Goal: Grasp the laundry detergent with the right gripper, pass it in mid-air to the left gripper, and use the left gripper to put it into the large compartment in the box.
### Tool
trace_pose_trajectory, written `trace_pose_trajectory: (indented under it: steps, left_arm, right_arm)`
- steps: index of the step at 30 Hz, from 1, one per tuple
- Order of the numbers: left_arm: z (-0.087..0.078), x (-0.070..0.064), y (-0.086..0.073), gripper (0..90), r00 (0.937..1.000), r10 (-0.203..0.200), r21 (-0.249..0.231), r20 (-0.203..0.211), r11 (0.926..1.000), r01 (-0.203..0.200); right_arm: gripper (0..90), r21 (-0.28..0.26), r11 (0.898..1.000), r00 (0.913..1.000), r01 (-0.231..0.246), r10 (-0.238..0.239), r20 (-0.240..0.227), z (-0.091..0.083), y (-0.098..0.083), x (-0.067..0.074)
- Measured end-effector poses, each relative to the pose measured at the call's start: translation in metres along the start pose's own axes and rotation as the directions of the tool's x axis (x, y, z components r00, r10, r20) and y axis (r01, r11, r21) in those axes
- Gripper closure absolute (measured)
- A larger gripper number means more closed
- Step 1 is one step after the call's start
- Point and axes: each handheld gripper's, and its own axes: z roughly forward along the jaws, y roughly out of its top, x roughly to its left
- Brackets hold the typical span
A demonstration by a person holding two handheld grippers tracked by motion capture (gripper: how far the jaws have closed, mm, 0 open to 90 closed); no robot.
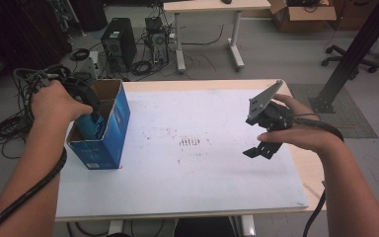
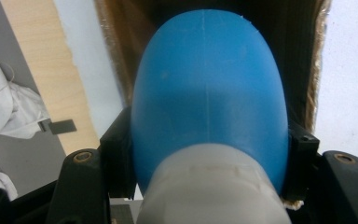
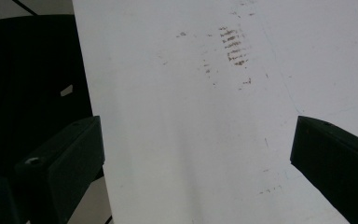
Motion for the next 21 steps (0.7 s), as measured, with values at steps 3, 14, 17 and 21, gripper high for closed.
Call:
trace_pose_trajectory:
  steps: [3, 14, 17, 21]
  left_arm:
    - [0.006, -0.002, 0.003, 38.0, 1.0000, 0.003, 0.006, -0.001, 1.0000, -0.003]
    - [0.024, -0.002, 0.006, 38.0, 1.0000, -0.005, 0.020, 0.000, 0.9998, 0.005]
    - [0.027, -0.002, 0.007, 38.0, 0.9999, -0.010, 0.018, 0.001, 0.9998, 0.010]
    - [0.032, -0.004, 0.008, 37.9, 1.0000, -0.003, 0.027, -0.001, 0.9996, 0.003]
  right_arm:
    - [2.8, -0.001, 1.000, 1.0000, -0.007, 0.007, -0.001, 0.000, -0.002, -0.001]
    - [2.7, -0.026, 0.999, 0.9996, -0.026, 0.027, 0.010, 0.000, -0.009, -0.001]
    - [2.7, -0.025, 0.999, 0.9996, -0.027, 0.027, 0.009, 0.000, -0.010, -0.002]
    - [2.7, -0.025, 0.999, 0.9996, -0.027, 0.027, 0.005, 0.000, -0.011, -0.002]
